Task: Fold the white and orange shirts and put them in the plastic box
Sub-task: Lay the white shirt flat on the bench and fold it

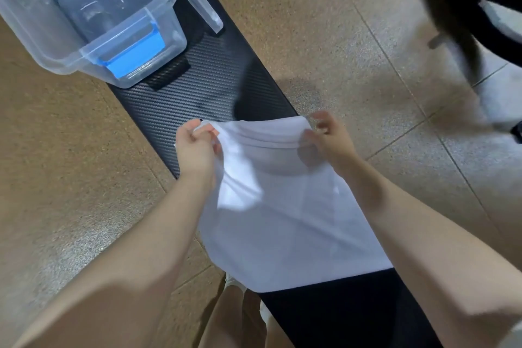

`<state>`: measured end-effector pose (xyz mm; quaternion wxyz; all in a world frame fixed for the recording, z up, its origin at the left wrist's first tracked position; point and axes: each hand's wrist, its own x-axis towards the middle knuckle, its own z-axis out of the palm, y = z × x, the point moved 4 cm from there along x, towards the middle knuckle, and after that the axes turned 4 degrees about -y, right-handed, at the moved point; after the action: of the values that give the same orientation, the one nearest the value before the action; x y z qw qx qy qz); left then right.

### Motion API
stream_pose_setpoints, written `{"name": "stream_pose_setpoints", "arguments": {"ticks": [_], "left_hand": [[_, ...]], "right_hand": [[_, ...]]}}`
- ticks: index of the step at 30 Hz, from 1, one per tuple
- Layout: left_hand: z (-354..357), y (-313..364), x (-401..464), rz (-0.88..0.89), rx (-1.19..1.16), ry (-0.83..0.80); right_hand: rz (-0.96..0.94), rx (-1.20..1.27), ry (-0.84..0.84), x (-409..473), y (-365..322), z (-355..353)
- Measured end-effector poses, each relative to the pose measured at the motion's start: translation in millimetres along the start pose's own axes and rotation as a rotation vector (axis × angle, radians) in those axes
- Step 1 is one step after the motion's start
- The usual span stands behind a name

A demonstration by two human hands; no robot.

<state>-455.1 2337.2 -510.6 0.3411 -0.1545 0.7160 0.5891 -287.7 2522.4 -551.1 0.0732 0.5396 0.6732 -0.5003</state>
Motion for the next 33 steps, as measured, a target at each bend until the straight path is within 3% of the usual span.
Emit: {"name": "stream_pose_setpoints", "arguments": {"ticks": [3,6,9,11,14,18,21,25,29,33], "left_hand": [[5.8,3.7,3.1,0.392,0.828,-0.182],[8.6,1.8,6.9,0.435,1.144,-0.211],[9.7,6.4,6.5,0.407,1.178,-0.221],[9.5,12.7,7.5,0.412,1.201,-0.2],[9.8,19.9,19.3,0.415,1.254,-0.169],[8.1,23.0,29.5,0.372,1.117,-0.065],[7.3,16.7,18.1,0.376,1.029,-0.054],[1.3,-15.3,-26.9,0.601,1.088,-0.206],[-11.5,-75.6,-81.6,0.658,1.221,-0.457],[-27.6,-134.4,-134.4,0.771,1.383,-0.6]], "right_hand": [[-0.388,-0.607,-0.164,-15.7,-12.6,7.8],[-0.486,-0.855,0.024,-25.5,-16.9,-0.4],[-0.635,-0.981,0.185,-30.9,-22.8,1.1],[-0.681,-1.041,0.201,-28.0,-27.3,1.7],[-0.622,-0.909,0.17,-22.5,-41.7,-5.3],[-0.303,-0.705,0.164,-8.0,-44.8,-18.5],[-0.352,-0.648,0.065,-25.1,-38.1,-13.7],[-0.449,-0.701,0.048,-80.3,12.2,-16.2],[-0.529,-0.868,0.007,-135.3,85.9,-21.9],[-0.548,-0.953,0.028,-179.9,143.5,-32.2]]}}
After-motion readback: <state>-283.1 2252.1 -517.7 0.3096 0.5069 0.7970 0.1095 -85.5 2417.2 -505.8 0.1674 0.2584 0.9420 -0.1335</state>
